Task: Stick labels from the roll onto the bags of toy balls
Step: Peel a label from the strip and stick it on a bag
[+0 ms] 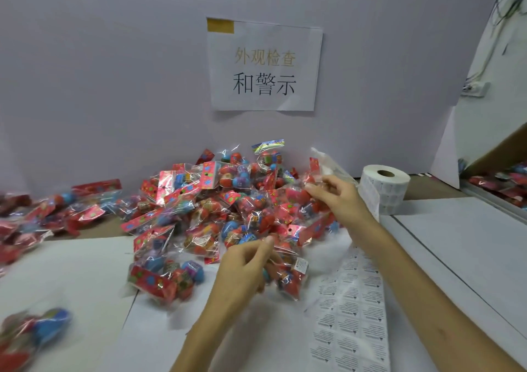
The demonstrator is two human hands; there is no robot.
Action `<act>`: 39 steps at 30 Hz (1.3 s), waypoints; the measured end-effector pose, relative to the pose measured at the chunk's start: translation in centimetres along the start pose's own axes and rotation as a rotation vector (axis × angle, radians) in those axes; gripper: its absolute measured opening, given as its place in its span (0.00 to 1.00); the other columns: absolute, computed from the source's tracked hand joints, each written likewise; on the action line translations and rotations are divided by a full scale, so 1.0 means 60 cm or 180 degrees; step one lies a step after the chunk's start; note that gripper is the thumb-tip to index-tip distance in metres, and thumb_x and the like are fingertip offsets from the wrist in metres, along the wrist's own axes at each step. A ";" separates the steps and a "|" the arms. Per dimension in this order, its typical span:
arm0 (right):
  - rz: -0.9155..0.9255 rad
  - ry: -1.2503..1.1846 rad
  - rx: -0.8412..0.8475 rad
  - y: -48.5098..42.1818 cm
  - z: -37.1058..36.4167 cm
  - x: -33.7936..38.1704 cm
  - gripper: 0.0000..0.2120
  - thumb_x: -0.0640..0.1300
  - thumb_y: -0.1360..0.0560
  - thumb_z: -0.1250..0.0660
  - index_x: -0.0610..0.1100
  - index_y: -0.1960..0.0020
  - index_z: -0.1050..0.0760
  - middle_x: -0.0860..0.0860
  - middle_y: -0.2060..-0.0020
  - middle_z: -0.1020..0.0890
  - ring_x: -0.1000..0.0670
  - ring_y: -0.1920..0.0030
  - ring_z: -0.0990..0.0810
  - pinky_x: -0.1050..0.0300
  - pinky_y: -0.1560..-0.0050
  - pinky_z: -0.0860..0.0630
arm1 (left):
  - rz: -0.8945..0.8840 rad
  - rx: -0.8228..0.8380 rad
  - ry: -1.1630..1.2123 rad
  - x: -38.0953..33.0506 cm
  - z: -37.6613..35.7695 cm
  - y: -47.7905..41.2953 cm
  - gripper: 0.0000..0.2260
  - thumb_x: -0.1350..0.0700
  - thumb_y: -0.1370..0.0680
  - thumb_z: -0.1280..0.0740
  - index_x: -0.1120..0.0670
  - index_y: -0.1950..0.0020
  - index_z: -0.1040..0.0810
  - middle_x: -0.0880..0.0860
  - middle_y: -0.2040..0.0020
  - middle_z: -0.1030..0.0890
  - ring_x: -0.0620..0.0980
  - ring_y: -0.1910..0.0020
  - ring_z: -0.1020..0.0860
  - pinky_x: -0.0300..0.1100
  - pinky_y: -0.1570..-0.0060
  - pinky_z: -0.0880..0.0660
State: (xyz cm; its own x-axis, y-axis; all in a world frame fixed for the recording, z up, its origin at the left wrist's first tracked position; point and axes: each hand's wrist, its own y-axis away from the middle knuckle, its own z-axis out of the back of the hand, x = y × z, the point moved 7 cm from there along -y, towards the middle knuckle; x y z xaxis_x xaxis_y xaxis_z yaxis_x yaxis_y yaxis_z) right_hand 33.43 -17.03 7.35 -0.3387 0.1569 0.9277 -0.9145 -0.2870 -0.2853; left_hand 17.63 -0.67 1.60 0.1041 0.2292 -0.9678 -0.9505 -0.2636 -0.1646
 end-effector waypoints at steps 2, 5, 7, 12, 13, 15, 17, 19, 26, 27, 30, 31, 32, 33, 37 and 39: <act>0.0144 -0.0088 0.0061 0.035 -0.007 0.011 0.10 0.48 0.27 0.24 0.48 0.47 0.16 0.43 0.52 0.15 0.44 0.50 0.16 0.53 0.45 0.20 | 0.0363 0.0344 0.0649 0.001 -0.015 0.006 0.29 0.35 0.23 0.41 0.57 0.62 0.14 0.61 0.65 0.16 0.49 0.77 0.27 0.38 0.77 0.32; 0.0559 -0.0286 0.0025 0.075 -0.012 0.040 0.11 0.39 0.29 0.22 0.49 0.48 0.16 0.48 0.52 0.13 0.47 0.48 0.15 0.49 0.43 0.19 | 0.0894 0.0854 0.1135 0.006 -0.038 0.015 0.36 0.29 0.25 0.46 0.57 0.53 0.12 0.65 0.59 0.16 0.53 0.74 0.23 0.39 0.75 0.28; 0.0821 -0.0510 0.0211 0.095 -0.024 0.052 0.15 0.33 0.31 0.22 0.49 0.50 0.17 0.50 0.51 0.13 0.51 0.47 0.15 0.57 0.44 0.20 | 0.1027 0.0823 0.1418 0.006 -0.043 0.015 0.38 0.27 0.28 0.45 0.57 0.43 0.15 0.66 0.56 0.16 0.55 0.72 0.21 0.42 0.72 0.24; 0.1038 -0.0562 0.0586 0.131 -0.054 0.033 0.18 0.25 0.31 0.25 0.44 0.50 0.20 0.52 0.45 0.14 0.53 0.38 0.18 0.64 0.39 0.24 | 0.0870 -0.0169 0.1925 0.008 -0.005 0.003 0.31 0.35 0.30 0.33 0.57 0.37 0.21 0.63 0.51 0.14 0.61 0.58 0.14 0.49 0.57 0.16; 0.1025 -0.0459 0.0689 0.137 -0.063 0.027 0.18 0.24 0.30 0.27 0.45 0.50 0.20 0.54 0.42 0.15 0.56 0.34 0.21 0.65 0.36 0.26 | 0.0805 -0.0290 0.1851 0.008 0.004 0.002 0.29 0.38 0.30 0.31 0.57 0.38 0.20 0.62 0.50 0.13 0.62 0.55 0.14 0.49 0.54 0.15; 0.1003 -0.0093 0.0766 0.145 -0.075 0.017 0.19 0.25 0.28 0.29 0.48 0.50 0.19 0.60 0.37 0.18 0.60 0.27 0.30 0.65 0.29 0.33 | 0.0708 -0.0347 0.1765 0.008 0.012 0.002 0.25 0.41 0.28 0.29 0.58 0.38 0.19 0.59 0.48 0.13 0.62 0.51 0.14 0.50 0.50 0.16; 0.1064 0.0316 0.0713 0.149 -0.077 0.014 0.24 0.25 0.30 0.32 0.52 0.49 0.18 0.65 0.33 0.23 0.61 0.25 0.35 0.62 0.26 0.39 | 0.0667 -0.0322 0.1891 0.008 0.015 0.002 0.24 0.44 0.25 0.29 0.59 0.36 0.20 0.60 0.45 0.14 0.64 0.48 0.14 0.51 0.48 0.16; 0.1053 0.0397 0.0645 0.149 -0.072 0.015 0.28 0.24 0.31 0.34 0.56 0.49 0.17 0.67 0.31 0.25 0.62 0.25 0.34 0.62 0.27 0.40 | 0.0621 -0.0385 0.1995 0.008 0.022 0.001 0.23 0.46 0.23 0.29 0.61 0.35 0.21 0.61 0.44 0.15 0.65 0.47 0.15 0.51 0.48 0.16; 0.0781 0.0205 0.0777 0.151 -0.083 0.007 0.25 0.26 0.27 0.34 0.56 0.50 0.15 0.63 0.35 0.22 0.60 0.31 0.27 0.48 0.32 0.27 | 0.0574 -0.0525 0.1646 0.015 0.031 0.001 0.24 0.50 0.29 0.21 0.59 0.39 0.21 0.59 0.47 0.14 0.61 0.49 0.14 0.52 0.51 0.16; 0.0770 0.0242 0.0815 0.152 -0.087 0.006 0.24 0.27 0.26 0.33 0.57 0.50 0.15 0.64 0.35 0.22 0.60 0.31 0.27 0.49 0.33 0.26 | 0.0593 -0.0527 0.1557 0.018 0.031 0.000 0.24 0.51 0.31 0.19 0.59 0.39 0.21 0.59 0.47 0.13 0.61 0.49 0.14 0.55 0.49 0.17; 0.0772 0.0188 0.0794 0.154 -0.089 0.008 0.18 0.34 0.22 0.31 0.58 0.49 0.16 0.64 0.38 0.21 0.58 0.33 0.25 0.52 0.37 0.24 | 0.0618 -0.0506 0.1412 0.025 0.032 -0.002 0.21 0.56 0.29 0.19 0.58 0.40 0.20 0.59 0.49 0.13 0.60 0.50 0.14 0.57 0.45 0.18; 0.0731 0.0055 0.0755 0.152 -0.088 0.007 0.14 0.38 0.22 0.30 0.57 0.47 0.18 0.62 0.40 0.19 0.57 0.35 0.22 0.53 0.39 0.22 | 0.0603 -0.0504 0.1369 0.025 0.032 -0.002 0.17 0.57 0.28 0.21 0.57 0.41 0.20 0.58 0.50 0.13 0.59 0.51 0.14 0.56 0.46 0.17; 0.0641 -0.0109 0.0728 0.151 -0.086 0.007 0.12 0.42 0.23 0.30 0.57 0.44 0.20 0.60 0.42 0.18 0.55 0.37 0.20 0.55 0.42 0.21 | 0.0574 -0.0499 0.1319 0.025 0.032 -0.002 0.14 0.60 0.26 0.23 0.57 0.42 0.19 0.58 0.51 0.13 0.59 0.52 0.13 0.54 0.48 0.16; 0.0505 -0.0266 0.0719 0.149 -0.085 0.003 0.14 0.47 0.25 0.29 0.56 0.41 0.22 0.59 0.43 0.18 0.55 0.40 0.19 0.57 0.45 0.20 | 0.0533 -0.0479 0.1285 0.023 0.031 -0.002 0.11 0.62 0.25 0.25 0.56 0.44 0.18 0.58 0.52 0.13 0.58 0.53 0.13 0.52 0.51 0.16; -0.0248 -0.0887 0.0883 0.145 -0.092 -0.022 0.26 0.57 0.29 0.29 0.49 0.33 0.25 0.51 0.42 0.16 0.52 0.42 0.16 0.53 0.44 0.18 | 0.0420 -0.0290 0.1169 0.017 0.014 0.000 0.11 0.68 0.25 0.27 0.58 0.45 0.18 0.61 0.53 0.13 0.58 0.55 0.14 0.57 0.52 0.16; -0.0313 -0.1044 0.0855 0.145 -0.092 -0.021 0.19 0.56 0.26 0.29 0.46 0.40 0.20 0.47 0.48 0.13 0.48 0.46 0.14 0.55 0.49 0.17 | 0.0376 -0.0160 0.1041 0.016 0.002 0.001 0.12 0.69 0.26 0.26 0.62 0.44 0.20 0.62 0.53 0.13 0.59 0.54 0.14 0.55 0.51 0.16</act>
State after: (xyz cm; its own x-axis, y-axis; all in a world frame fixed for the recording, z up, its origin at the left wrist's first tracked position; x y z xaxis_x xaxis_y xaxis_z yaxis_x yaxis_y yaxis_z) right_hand 24.68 -14.48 2.39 -0.1248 -0.1002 0.9871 -0.8341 -0.5282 -0.1591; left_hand 17.65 -0.37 0.65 0.0901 -0.1158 -0.9892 -0.9468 -0.3180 -0.0491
